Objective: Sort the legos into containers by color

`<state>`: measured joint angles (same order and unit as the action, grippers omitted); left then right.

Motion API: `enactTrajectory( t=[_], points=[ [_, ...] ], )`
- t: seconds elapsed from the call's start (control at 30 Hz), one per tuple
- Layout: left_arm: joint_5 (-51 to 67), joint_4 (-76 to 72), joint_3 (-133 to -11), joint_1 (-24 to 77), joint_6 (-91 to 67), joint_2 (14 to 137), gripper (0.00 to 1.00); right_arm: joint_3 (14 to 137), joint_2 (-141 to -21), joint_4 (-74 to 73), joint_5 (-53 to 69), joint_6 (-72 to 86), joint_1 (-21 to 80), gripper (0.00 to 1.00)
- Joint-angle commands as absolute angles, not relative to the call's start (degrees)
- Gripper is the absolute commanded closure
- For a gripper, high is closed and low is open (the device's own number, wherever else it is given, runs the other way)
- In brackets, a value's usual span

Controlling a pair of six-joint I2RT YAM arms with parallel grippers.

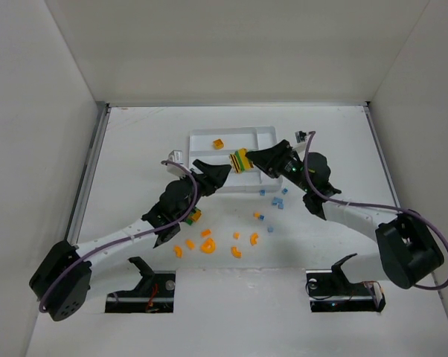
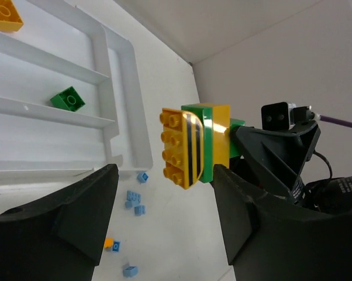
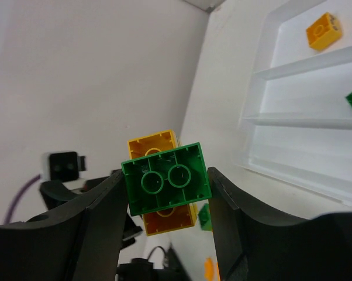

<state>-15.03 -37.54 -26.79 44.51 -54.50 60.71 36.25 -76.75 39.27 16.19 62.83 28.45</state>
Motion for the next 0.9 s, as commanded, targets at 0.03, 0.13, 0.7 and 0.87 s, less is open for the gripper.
enactTrajectory(
  t=[0.03, 0.13, 0.7, 0.87],
  points=[
    [-15.5, -50.5, -26.0, 44.1, -58.6, 61.7, 0.36, 35.9, -78.4, 52.6, 17.9, 75.1, 28.2, 0.54],
    [-15.6, -53.0, -25.5, 44.0, -59.0, 62.0, 0.37, 36.0, -79.6, 55.3, 17.0, 78.4, 28.3, 0.55],
    [-15.8, -64.9, -23.9, 43.3, -61.2, 66.3, 0.42, 35.4, -83.4, 63.3, 13.3, 88.3, 32.6, 0.55],
    [-16.1, -65.7, -23.8, 42.8, -61.6, 66.3, 0.49, 35.2, -84.9, 65.0, 12.6, 89.8, 33.6, 0.55]
  ],
)
